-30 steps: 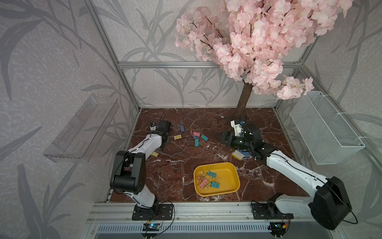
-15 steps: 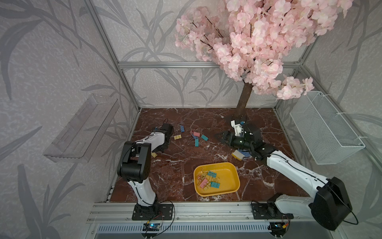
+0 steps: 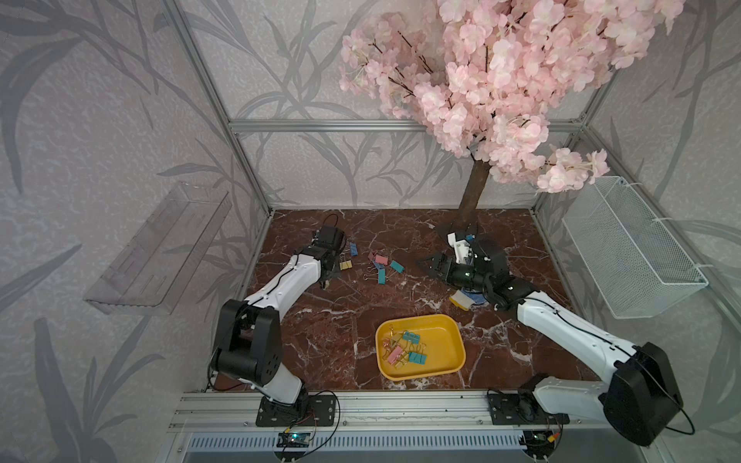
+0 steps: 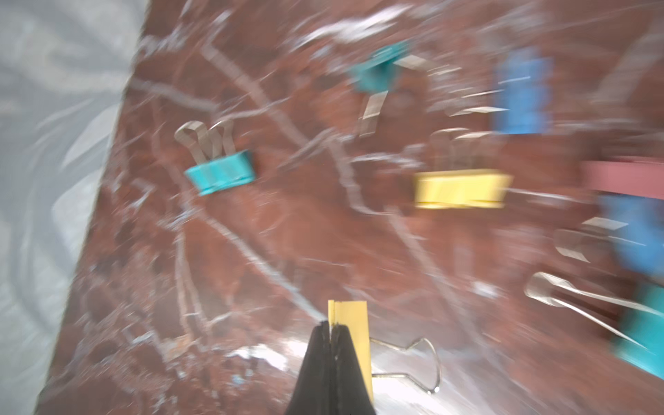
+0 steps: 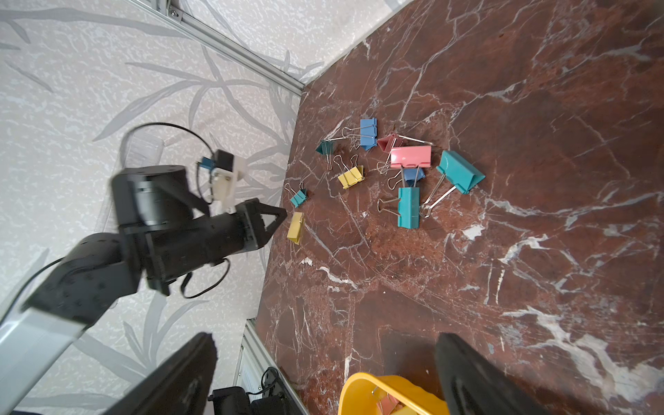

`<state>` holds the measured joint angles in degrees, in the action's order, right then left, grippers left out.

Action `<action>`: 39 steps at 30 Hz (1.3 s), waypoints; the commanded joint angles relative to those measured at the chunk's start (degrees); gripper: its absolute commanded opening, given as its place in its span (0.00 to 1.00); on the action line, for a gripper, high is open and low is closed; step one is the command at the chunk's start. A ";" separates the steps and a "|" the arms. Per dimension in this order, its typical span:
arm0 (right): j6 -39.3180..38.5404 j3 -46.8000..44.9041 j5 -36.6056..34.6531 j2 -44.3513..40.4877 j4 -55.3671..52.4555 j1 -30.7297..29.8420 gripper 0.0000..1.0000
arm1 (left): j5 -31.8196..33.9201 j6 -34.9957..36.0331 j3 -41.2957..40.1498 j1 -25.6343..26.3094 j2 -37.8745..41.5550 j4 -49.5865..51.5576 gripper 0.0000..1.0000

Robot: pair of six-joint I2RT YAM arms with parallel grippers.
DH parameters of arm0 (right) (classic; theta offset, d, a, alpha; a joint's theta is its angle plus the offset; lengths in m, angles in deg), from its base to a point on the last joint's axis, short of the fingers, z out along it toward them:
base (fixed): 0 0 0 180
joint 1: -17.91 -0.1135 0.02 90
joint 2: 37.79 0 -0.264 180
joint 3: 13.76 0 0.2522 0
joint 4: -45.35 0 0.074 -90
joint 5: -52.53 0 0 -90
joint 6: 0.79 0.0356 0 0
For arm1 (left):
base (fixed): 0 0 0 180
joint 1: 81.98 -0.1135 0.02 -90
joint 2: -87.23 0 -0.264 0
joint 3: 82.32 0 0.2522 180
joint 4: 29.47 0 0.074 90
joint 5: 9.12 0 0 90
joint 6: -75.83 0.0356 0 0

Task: Put the binder clips in the storage box
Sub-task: Pick up the binder clip at the center of the board, then place the binder clip in the storage box.

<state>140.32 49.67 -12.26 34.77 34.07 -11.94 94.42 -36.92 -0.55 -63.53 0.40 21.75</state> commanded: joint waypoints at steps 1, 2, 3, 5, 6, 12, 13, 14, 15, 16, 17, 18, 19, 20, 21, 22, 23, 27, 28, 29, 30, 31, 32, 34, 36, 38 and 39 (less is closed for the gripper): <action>0.69 0.95 1.27 0.84 3.26 1.29 0.99 | -11.78 3.63 1.94 6.97 6.11 -1.20 0.00; 1.51 0.39 1.63 1.06 4.51 1.84 0.99 | -13.88 3.87 1.71 9.32 7.66 -2.74 0.00; 2.61 -0.21 2.16 1.23 5.91 2.63 0.99 | -16.46 4.51 1.12 12.20 9.28 -4.57 0.00; 4.14 -1.00 2.85 1.57 7.74 3.84 0.99 | -17.84 5.76 -0.02 18.57 12.13 -7.13 0.00; 4.82 -1.40 3.14 1.70 8.35 4.60 0.99 | -18.19 6.75 -0.65 22.10 13.24 -8.06 0.00; 6.22 -3.07 3.57 1.70 9.34 7.40 0.99 | -17.07 11.74 -6.91 38.66 16.07 -13.27 0.00; 6.75 -3.33 3.68 1.70 9.71 7.80 0.99 | -15.79 12.56 -8.06 40.65 16.03 -13.72 0.00; 7.24 -3.64 3.91 1.67 10.18 8.25 0.99 | -14.39 13.33 -9.16 42.15 15.81 -13.72 0.00; 7.81 -3.89 4.12 1.56 10.71 8.71 0.99 | -12.68 14.20 -10.22 43.43 15.35 -13.40 0.00; 8.21 -4.15 4.31 1.39 11.04 9.06 0.99 | -11.26 14.84 -11.15 44.41 14.76 -12.81 0.00; 8.24 -4.30 4.32 1.13 11.06 9.30 0.99 | -10.08 15.20 -11.97 44.82 14.21 -12.28 0.00; 7.96 -4.25 4.29 0.94 10.76 9.33 0.99 | -9.60 15.68 -12.93 45.10 13.43 -11.75 0.00; 7.72 -4.23 4.16 0.73 10.34 9.35 0.99 | -9.91 16.12 -13.97 45.15 12.53 -11.73 0.00; 7.60 -4.15 4.15 0.66 10.00 9.32 0.99 | -10.02 16.31 -15.01 45.20 11.89 -12.11 0.00; 7.48 -4.04 4.21 0.59 9.70 9.31 0.99 | -10.07 16.27 -15.94 45.26 10.86 -12.50 0.00; 7.36 -3.97 4.32 0.55 9.47 9.33 0.99 | -10.30 16.12 -16.66 45.26 9.94 -12.86 0.00; 7.26 -3.97 4.41 0.49 9.39 9.35 0.99 | -10.37 16.06 -17.29 45.26 9.28 -13.38 0.00; 6.96 -4.22 4.16 -0.12 8.79 9.28 0.99 | -11.61 15.49 -19.31 45.21 7.29 -15.57 0.03; 6.85 -4.30 4.01 -0.29 8.68 9.28 0.99 | -11.86 15.52 -20.00 45.23 7.20 -16.60 0.06; 6.87 -4.32 3.97 -0.38 8.59 9.34 0.99 | -11.80 15.48 -20.67 45.25 7.20 -17.53 0.08; 6.88 -4.32 4.03 -0.41 8.57 9.29 0.99 | -11.57 15.60 -21.49 45.22 7.18 -18.25 0.10; 6.89 -4.16 4.13 -0.45 8.53 9.29 0.99 | -11.25 15.48 -21.98 45.25 7.12 -18.47 0.11; 6.77 -4.15 4.27 -0.40 8.51 9.30 0.99 | -11.01 15.53 -22.49 45.26 7.12 -18.70 0.12; 6.64 -4.18 4.23 -0.57 8.34 9.29 0.99 | -10.98 15.58 -22.90 45.26 7.19 -19.05 0.15; 6.39 -4.13 4.10 -0.58 8.12 9.36 0.99 | -11.29 15.47 -22.69 45.26 7.29 -19.23 0.21; 6.37 -4.00 4.23 -0.59 8.07 9.34 0.99 | -11.52 15.13 -22.27 45.26 7.71 -19.21 0.24; 6.44 -3.97 4.29 -0.57 8.02 9.31 0.99 | -11.16 15.03 -21.99 45.26 8.07 -19.24 0.24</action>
<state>147.64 45.84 -8.44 35.49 42.22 -2.78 82.75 -21.75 -23.35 -18.50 7.62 3.52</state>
